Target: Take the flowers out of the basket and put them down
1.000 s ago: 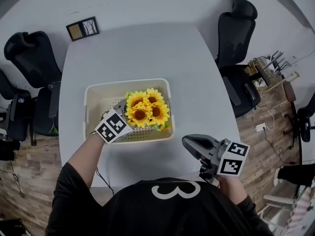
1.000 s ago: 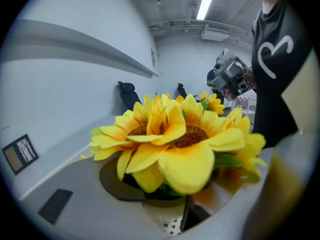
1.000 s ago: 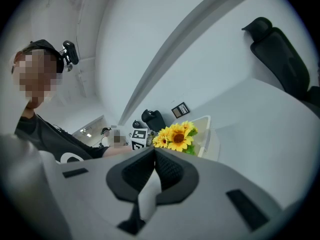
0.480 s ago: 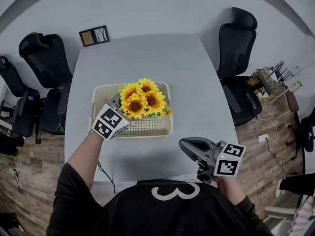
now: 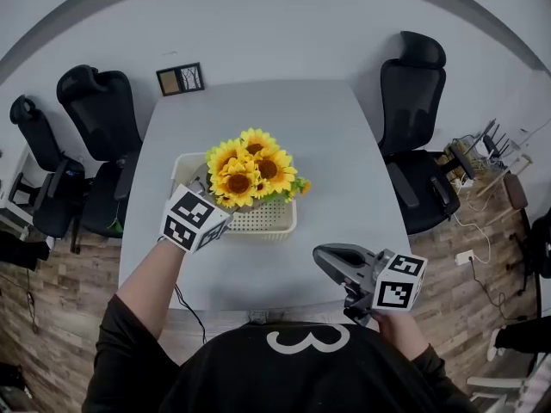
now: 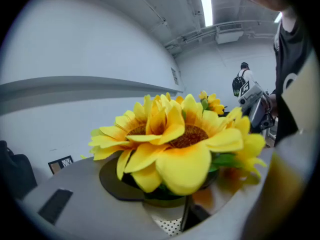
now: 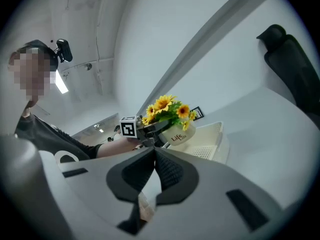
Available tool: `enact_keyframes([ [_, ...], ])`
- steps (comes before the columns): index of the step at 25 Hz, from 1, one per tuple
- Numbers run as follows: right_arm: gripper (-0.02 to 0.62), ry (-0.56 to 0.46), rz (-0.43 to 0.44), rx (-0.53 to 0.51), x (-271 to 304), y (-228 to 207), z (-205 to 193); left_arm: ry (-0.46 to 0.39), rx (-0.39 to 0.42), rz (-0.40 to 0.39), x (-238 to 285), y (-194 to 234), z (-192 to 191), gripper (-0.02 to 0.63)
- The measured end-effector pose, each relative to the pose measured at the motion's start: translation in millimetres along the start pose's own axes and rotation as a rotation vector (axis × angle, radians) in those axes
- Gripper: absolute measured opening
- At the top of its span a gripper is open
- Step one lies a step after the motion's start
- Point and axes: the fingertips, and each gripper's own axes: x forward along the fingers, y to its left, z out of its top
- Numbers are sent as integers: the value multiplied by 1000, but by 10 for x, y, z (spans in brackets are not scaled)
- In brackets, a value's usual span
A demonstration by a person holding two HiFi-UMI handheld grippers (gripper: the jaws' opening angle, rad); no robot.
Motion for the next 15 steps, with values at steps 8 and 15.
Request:
enact_keyframes([
  [8,9,-30,8,-65,-389,179,57,-49,-62,151,-412,-275,514,193],
  [15,9,-31,49,-156,-510,479,64,-49,-96,264,-898,-521,638,193],
])
